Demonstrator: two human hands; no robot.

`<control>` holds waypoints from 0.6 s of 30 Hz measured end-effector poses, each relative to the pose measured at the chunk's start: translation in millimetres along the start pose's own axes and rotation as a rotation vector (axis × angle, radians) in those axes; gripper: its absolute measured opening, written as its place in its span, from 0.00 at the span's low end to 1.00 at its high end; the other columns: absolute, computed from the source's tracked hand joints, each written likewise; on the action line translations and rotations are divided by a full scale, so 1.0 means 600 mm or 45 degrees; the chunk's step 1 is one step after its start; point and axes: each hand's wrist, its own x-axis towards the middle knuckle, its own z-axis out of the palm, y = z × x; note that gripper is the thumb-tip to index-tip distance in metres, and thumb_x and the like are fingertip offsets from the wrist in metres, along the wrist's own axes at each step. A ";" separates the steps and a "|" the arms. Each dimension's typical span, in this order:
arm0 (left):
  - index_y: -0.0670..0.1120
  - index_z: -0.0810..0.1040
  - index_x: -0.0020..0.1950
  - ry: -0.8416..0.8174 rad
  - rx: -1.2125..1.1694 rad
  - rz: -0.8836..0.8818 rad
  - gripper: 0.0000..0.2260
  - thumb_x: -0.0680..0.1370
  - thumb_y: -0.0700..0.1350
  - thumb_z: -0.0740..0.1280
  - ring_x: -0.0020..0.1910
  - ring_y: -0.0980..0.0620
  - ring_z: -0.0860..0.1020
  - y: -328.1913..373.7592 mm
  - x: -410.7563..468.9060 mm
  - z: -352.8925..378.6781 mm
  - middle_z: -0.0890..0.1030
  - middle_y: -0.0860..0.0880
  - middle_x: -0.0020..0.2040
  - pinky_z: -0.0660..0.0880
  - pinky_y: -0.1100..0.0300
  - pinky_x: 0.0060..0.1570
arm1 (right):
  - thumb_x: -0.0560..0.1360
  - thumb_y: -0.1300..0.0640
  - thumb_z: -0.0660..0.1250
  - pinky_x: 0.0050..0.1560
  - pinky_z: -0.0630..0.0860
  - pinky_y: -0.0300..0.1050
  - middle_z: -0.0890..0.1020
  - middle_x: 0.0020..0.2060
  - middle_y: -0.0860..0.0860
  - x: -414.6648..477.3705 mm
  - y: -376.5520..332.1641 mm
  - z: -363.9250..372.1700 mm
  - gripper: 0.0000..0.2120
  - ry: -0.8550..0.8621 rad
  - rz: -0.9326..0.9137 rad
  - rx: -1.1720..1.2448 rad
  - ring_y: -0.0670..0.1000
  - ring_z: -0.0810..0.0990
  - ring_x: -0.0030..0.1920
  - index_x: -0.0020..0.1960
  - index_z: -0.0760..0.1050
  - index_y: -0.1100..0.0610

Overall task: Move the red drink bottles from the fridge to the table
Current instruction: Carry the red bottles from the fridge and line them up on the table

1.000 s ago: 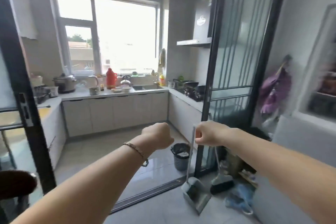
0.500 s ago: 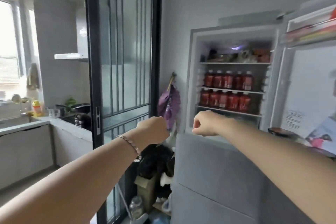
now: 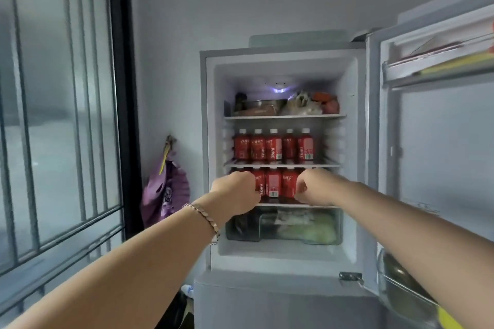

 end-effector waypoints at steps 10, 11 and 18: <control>0.46 0.76 0.51 0.153 -0.066 0.063 0.09 0.79 0.46 0.58 0.43 0.48 0.80 -0.007 0.300 0.098 0.81 0.49 0.46 0.78 0.53 0.45 | 0.76 0.56 0.63 0.54 0.78 0.48 0.82 0.50 0.51 0.286 0.121 0.023 0.08 0.101 0.067 -0.057 0.52 0.81 0.50 0.51 0.80 0.55; 0.47 0.76 0.51 0.192 -0.070 0.062 0.09 0.79 0.46 0.58 0.43 0.49 0.79 -0.010 0.336 0.104 0.81 0.50 0.46 0.78 0.54 0.45 | 0.76 0.56 0.63 0.53 0.78 0.48 0.82 0.50 0.51 0.321 0.131 0.023 0.08 0.121 0.060 -0.054 0.53 0.80 0.51 0.52 0.80 0.55; 0.47 0.72 0.62 0.314 -0.135 0.001 0.13 0.78 0.46 0.60 0.55 0.47 0.76 -0.047 0.543 0.154 0.76 0.48 0.58 0.75 0.53 0.53 | 0.76 0.55 0.63 0.53 0.77 0.48 0.81 0.53 0.51 0.523 0.162 0.076 0.11 0.271 0.046 0.006 0.53 0.80 0.52 0.56 0.78 0.55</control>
